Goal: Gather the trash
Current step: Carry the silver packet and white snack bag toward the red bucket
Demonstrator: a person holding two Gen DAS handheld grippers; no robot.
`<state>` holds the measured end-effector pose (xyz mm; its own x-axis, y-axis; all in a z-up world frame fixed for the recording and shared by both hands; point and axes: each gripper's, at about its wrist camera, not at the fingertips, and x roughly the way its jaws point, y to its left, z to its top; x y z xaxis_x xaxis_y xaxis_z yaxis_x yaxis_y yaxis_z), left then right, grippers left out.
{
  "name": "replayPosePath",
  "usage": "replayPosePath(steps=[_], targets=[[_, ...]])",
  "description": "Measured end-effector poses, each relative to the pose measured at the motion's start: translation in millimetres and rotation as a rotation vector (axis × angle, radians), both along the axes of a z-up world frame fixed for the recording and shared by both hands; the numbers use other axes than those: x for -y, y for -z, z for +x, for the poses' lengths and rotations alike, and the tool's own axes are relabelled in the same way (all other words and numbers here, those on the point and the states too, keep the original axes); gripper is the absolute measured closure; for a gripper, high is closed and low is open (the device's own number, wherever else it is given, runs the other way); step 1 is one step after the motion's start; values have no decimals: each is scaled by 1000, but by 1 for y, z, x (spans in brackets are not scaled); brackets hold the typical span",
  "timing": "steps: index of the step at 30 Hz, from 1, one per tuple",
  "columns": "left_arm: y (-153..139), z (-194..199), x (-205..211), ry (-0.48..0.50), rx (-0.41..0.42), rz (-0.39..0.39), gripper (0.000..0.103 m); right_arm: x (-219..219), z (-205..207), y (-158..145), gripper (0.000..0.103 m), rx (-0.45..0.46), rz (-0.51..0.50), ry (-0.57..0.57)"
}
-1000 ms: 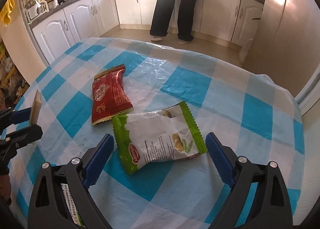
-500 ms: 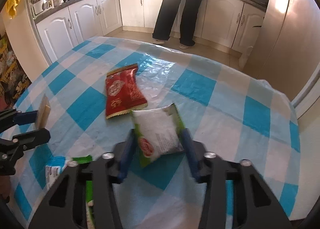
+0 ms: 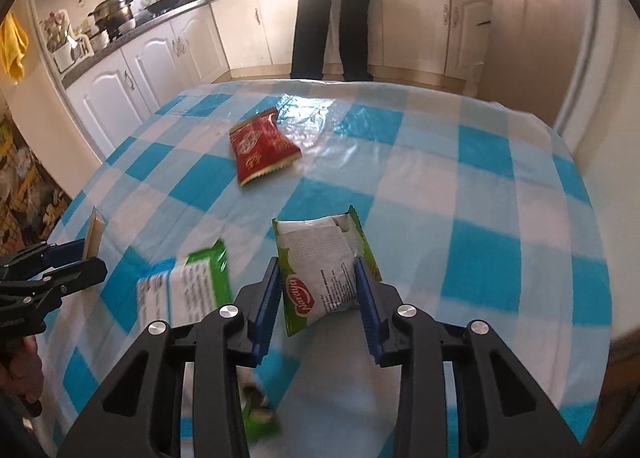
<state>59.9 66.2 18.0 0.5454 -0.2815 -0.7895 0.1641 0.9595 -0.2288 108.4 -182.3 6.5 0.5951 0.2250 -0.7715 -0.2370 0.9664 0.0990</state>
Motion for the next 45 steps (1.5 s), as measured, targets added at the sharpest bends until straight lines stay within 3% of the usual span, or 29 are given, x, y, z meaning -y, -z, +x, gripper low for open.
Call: replayPosePath(steps=[12, 22, 32, 45], targets=[[-5, -52, -18, 12, 0, 1, 40, -1, -79, -4, 65, 6, 86, 87], [-5, -92, -46, -3, -6, -7, 40, -30, -130, -9, 65, 1, 113, 72], [-6, -129, -77, -42, 0, -18, 40, -81, -151, -9, 65, -25, 130, -30], [-30, -166, -156, -189, 60, -49, 40, -167, -162, -24, 65, -48, 145, -216]])
